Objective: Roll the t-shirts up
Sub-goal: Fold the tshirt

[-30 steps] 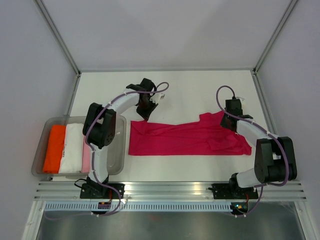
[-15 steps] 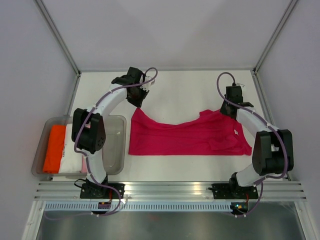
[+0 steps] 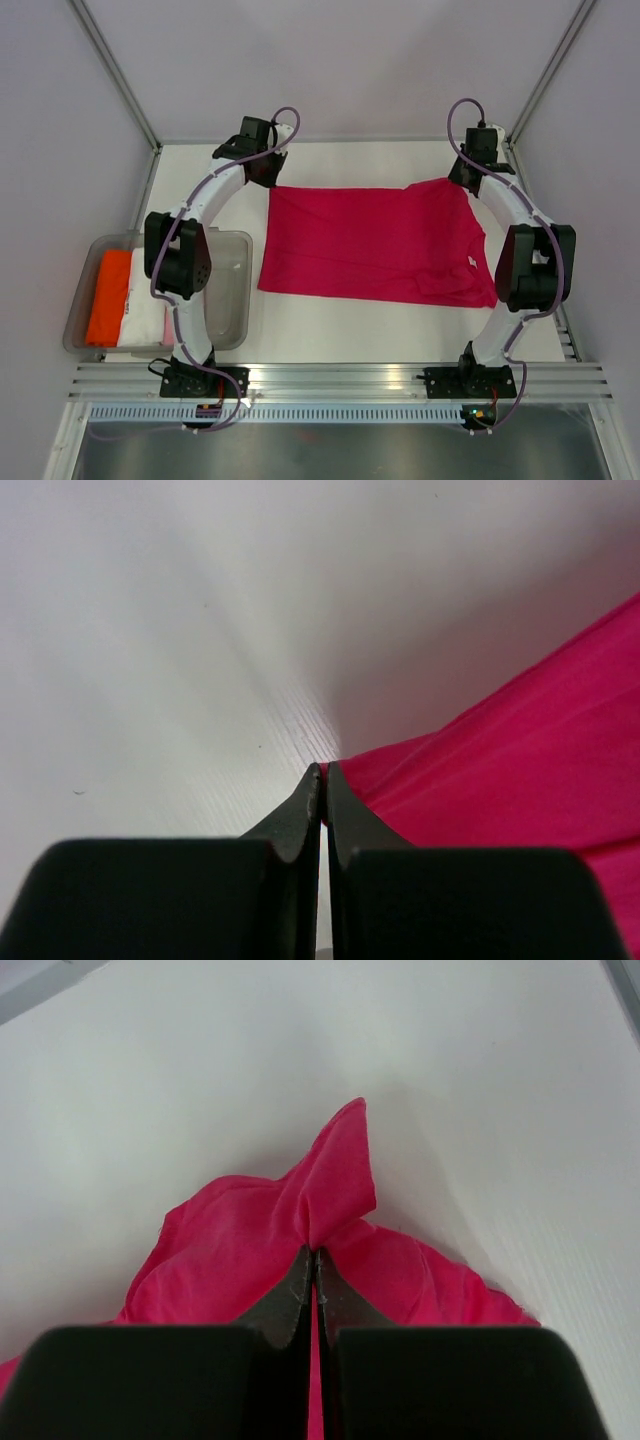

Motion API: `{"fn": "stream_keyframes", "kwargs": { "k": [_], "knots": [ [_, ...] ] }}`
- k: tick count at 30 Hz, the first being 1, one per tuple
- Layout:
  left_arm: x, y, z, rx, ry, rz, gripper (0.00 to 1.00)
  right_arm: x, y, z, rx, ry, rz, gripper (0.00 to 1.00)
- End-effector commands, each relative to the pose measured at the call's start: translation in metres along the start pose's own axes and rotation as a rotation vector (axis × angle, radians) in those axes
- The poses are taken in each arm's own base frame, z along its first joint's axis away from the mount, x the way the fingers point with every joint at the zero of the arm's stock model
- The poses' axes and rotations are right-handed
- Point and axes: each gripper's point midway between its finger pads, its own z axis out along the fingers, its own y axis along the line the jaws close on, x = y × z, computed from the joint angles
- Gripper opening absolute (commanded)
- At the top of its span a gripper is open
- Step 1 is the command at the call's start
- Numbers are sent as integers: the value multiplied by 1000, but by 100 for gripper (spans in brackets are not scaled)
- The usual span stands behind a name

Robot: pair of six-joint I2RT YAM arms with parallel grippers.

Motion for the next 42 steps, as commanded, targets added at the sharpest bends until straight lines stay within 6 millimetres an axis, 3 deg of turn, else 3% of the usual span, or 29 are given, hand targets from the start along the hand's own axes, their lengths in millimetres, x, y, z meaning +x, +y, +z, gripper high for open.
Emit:
{"fn": "stream_keyframes", "kwargs": {
  "k": [1,7,13,14,15,20,22,27,35,42],
  "knots": [
    [-1,-3,6,15,-22,-40,2,1,0,2,-16,3,-6,0],
    [20,-11,-4,66,-9,-24,2,51,-23,-19,11,62,7,0],
    [64,-19,-9,97,68,-12,2,101,-54,-53,60,77,48,0],
    [74,-22,-10,106,85,-11,2,118,-60,-56,64,102,46,0],
    [79,-24,-9,116,93,-9,2,118,-60,-61,53,86,50,0],
    [105,-29,0,125,143,-22,2,150,-71,-63,75,131,65,0],
    [107,-30,-1,123,145,-21,2,156,-75,-63,95,149,67,0],
    [99,-27,-14,109,110,11,2,144,-81,-71,127,111,72,0],
    [115,-29,-17,111,141,59,2,159,-89,-76,163,156,71,0],
    [137,-37,-7,129,202,90,2,179,-94,-70,177,207,70,0]
  ]
}}
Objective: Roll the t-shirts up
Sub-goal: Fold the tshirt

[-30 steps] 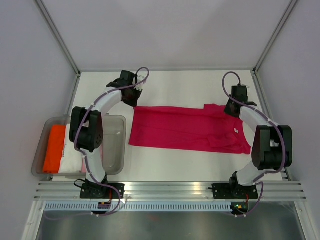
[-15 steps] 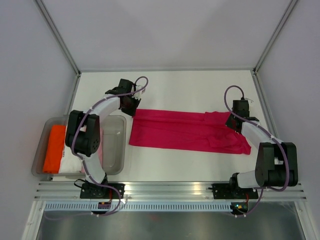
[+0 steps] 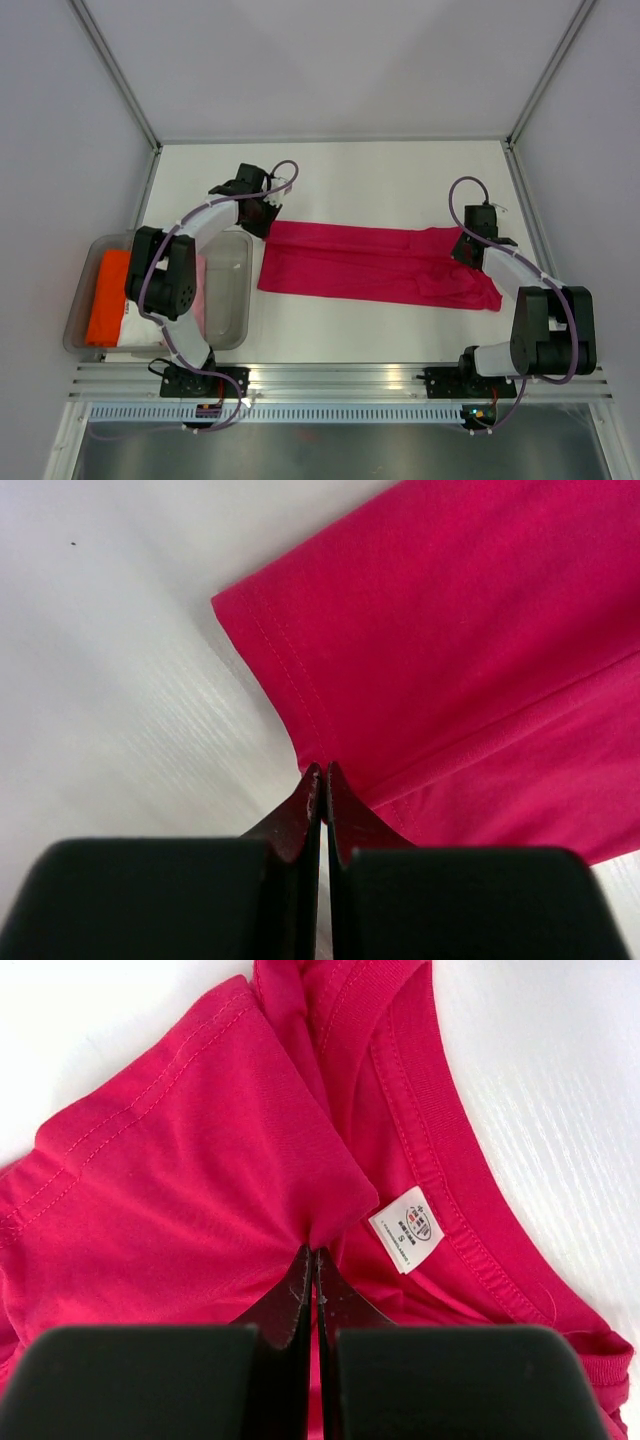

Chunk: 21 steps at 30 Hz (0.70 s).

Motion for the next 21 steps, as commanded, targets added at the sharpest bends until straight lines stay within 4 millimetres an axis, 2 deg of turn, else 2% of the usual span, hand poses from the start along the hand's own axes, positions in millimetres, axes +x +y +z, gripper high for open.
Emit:
{"fn": "stream_keyframes", "kwargs": {
  "k": [1,5,8,9,10,12,13,15,17,19,20,21],
  "knots": [
    [0,-1,2,-5,-6,65,2,1,-4,4,30,4,16,1],
    [6,-3,8,2,19,93,5,-2,-7,2,40,-19,27,3],
    [8,-1,9,-8,31,109,15,-3,-7,0,41,-12,28,18],
    [6,-1,7,-8,25,111,19,-6,-6,-1,43,-18,30,34],
    [6,-2,5,1,24,125,29,-6,-9,-4,57,-14,29,39],
    [-2,-9,-5,37,-13,147,39,-19,-8,-15,48,-56,41,50],
    [-5,-11,-8,49,-24,170,47,-25,-8,-20,40,-77,44,53],
    [-12,-18,-17,68,-50,193,50,-39,-9,-30,30,-123,58,56],
    [-22,-22,-23,69,-70,206,50,-48,-16,-31,41,-143,73,56],
    [-31,-23,-24,58,-80,216,50,-53,-23,-24,43,-126,96,46],
    [-34,-28,-21,56,-77,227,50,-51,-20,-18,19,-96,101,36],
    [-33,-28,-13,48,-54,219,49,-50,-21,-14,17,-83,111,31]
  ]
}}
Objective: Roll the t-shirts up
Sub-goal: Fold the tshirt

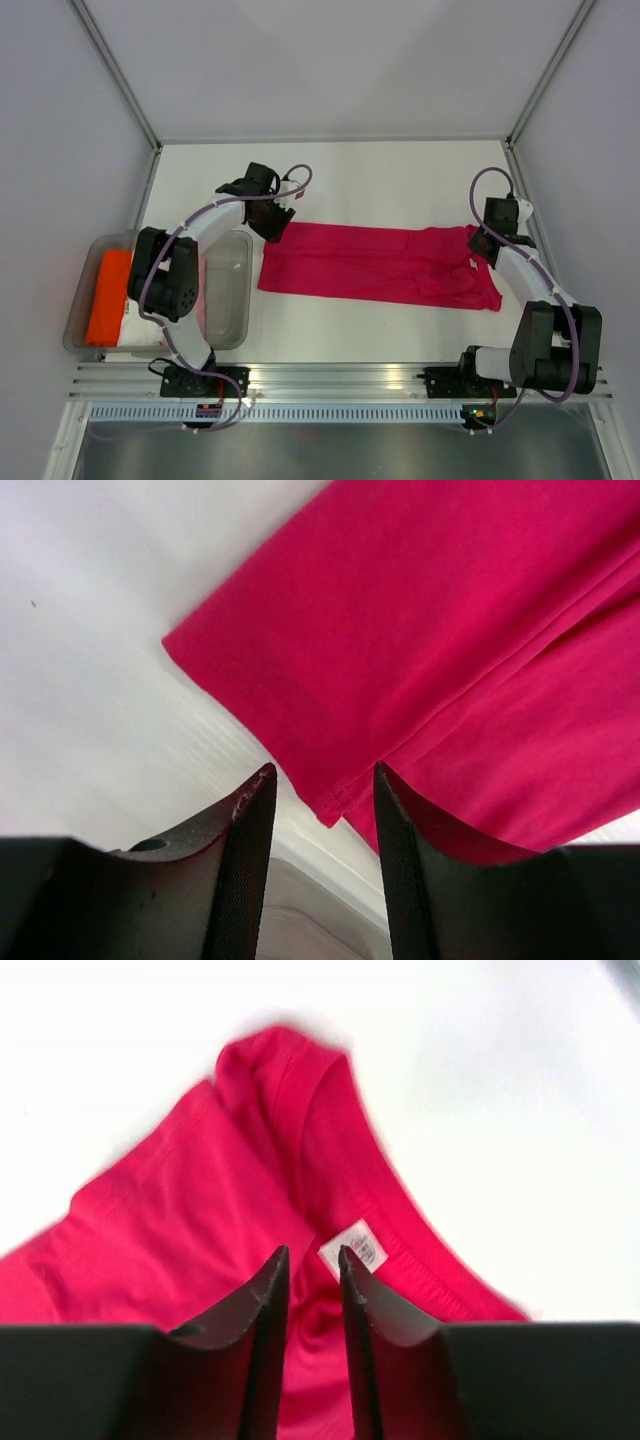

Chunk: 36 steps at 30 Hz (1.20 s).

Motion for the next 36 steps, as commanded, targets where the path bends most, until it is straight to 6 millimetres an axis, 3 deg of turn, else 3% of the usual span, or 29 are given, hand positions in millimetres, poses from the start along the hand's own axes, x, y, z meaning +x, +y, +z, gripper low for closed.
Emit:
{"fn": "stream_keyframes", "kwargs": {
  "k": [1,2,7,9,11,14,20,24,25,27,28,31,32,34,36],
  "knots": [
    [-37,-1,-8,-25,-65,63,49,-15,-1,12,-14,3,49,27],
    [-39,-1,-3,-47,-52,64,49,-13,0,17,-14,13,61,23],
    [-49,20,18,-121,-13,22,50,-33,14,31,-53,-11,81,24],
    [-49,24,23,-139,-2,18,63,-42,21,41,-63,-5,71,28],
    [-46,34,30,-173,24,11,68,-39,21,53,-43,33,66,31],
    [-39,43,39,-191,55,-4,68,-31,18,66,-26,57,85,36],
    [-24,36,57,-142,95,-6,68,-18,19,86,-44,101,103,39],
    [-15,31,64,-121,115,-11,67,-12,21,92,-51,118,102,33],
    [-13,30,65,-116,120,-13,66,-11,20,92,-48,118,100,24],
    [-10,22,70,-72,120,-17,59,-12,16,92,-35,115,102,12],
    [-10,20,71,-64,120,-19,55,-14,14,90,-25,113,106,0],
    [-10,15,71,-28,110,-10,33,-20,6,88,1,94,105,0],
    [-10,13,71,-15,105,-7,19,-22,5,87,5,90,101,0],
    [-8,16,72,-27,110,-12,3,-27,0,84,30,80,94,0],
    [-5,21,73,-41,113,-23,2,-28,-4,80,48,83,94,0]
  ]
}}
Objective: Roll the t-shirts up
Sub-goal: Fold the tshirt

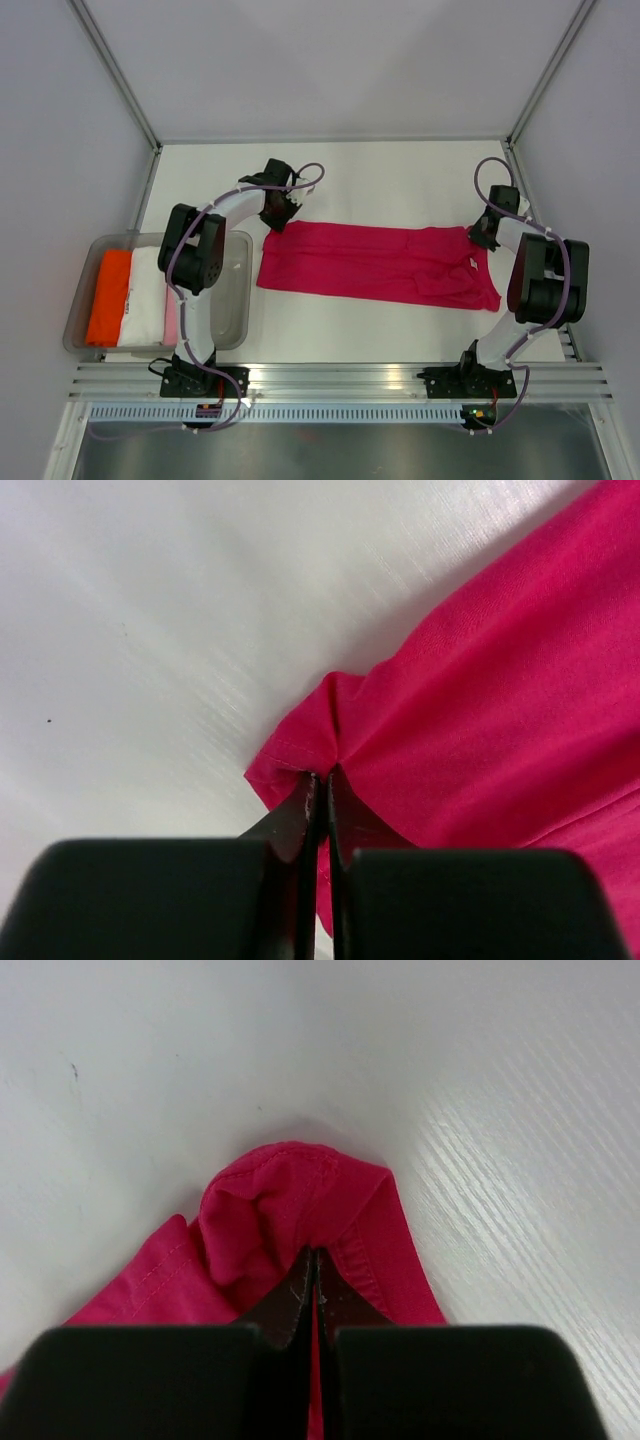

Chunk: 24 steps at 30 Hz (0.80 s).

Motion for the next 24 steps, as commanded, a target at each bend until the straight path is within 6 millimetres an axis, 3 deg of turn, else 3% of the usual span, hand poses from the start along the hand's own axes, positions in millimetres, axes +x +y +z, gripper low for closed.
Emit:
{"fn": "stream_keyframes", "kwargs": {
  "k": [1,8,11,18,24],
  "knots": [
    [18,4,15,15,39,-33,2,-24,-7,-16,44,-65,1,0],
    [24,10,7,-4,32,-59,2,-30,0,-24,0,-74,-23,1],
    [25,6,5,15,26,-62,2,-28,8,-24,-42,-50,-33,12],
    [21,5,2,20,13,-64,2,-26,23,-47,-141,-69,-46,20],
    [22,4,2,24,13,-75,2,-1,36,-30,-217,26,-52,27]
  ]
}}
